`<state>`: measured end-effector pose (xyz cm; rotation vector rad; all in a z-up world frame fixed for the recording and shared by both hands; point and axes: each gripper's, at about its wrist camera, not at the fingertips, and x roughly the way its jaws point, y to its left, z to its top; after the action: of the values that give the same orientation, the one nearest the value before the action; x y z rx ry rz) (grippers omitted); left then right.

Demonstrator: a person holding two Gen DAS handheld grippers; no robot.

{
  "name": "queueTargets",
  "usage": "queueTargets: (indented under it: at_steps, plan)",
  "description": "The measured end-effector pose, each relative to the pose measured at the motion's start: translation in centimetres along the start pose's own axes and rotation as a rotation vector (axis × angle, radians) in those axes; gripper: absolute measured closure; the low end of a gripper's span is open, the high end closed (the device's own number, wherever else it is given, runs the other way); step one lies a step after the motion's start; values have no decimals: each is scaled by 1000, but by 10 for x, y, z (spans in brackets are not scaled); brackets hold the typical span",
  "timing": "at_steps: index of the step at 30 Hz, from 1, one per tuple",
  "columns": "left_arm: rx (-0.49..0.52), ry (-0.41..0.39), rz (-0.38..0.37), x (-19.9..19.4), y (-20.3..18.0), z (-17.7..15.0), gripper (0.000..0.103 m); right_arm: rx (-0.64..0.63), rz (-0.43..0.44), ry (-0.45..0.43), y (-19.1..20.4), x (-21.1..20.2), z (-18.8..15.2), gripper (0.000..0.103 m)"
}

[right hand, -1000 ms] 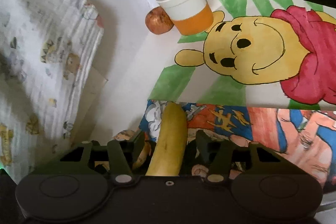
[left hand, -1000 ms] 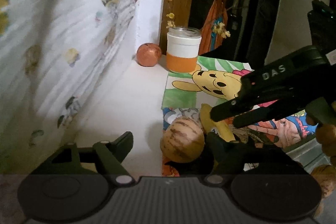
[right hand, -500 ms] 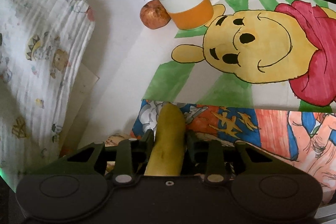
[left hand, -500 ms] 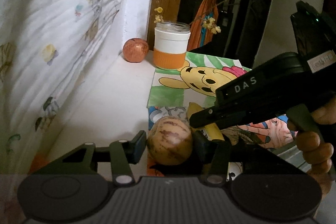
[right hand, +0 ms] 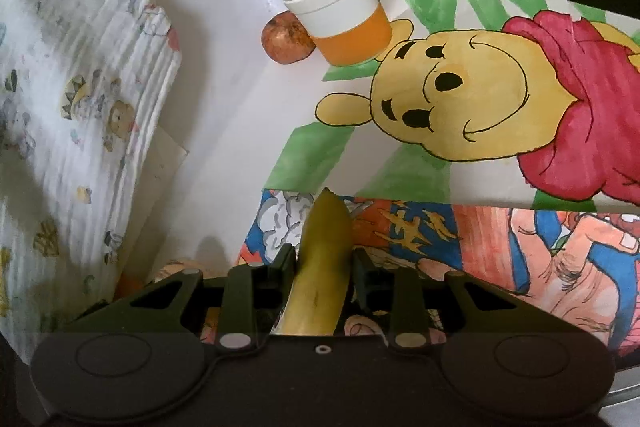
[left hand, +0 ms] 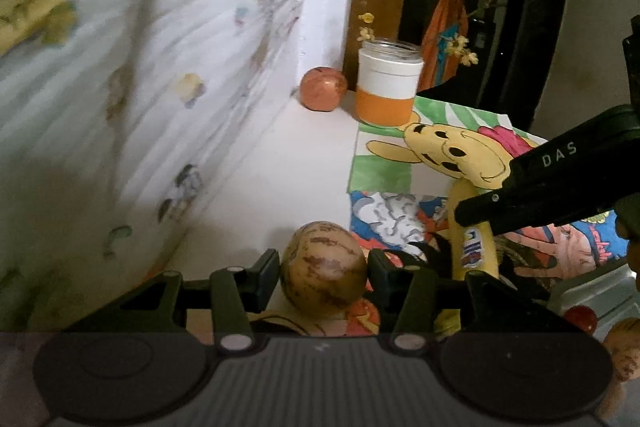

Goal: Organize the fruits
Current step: 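Lift the melon with the left tool while the right lifts the banana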

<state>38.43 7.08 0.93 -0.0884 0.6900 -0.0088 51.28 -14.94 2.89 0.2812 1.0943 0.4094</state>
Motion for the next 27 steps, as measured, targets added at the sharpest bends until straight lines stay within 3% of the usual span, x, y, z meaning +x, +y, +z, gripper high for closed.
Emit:
queueTargets:
  at_steps: [6,21,27]
  plan:
    - [12,-20,44,2,5,2,50,9,-5,10,4,14,-1,62]
    - [1,-53,68,17,10,13,50,-160,-62,-1,31,10,-26,53]
    - [2,-52,76,12,7,9,51,-149,-61,-41,30,8,-32,57]
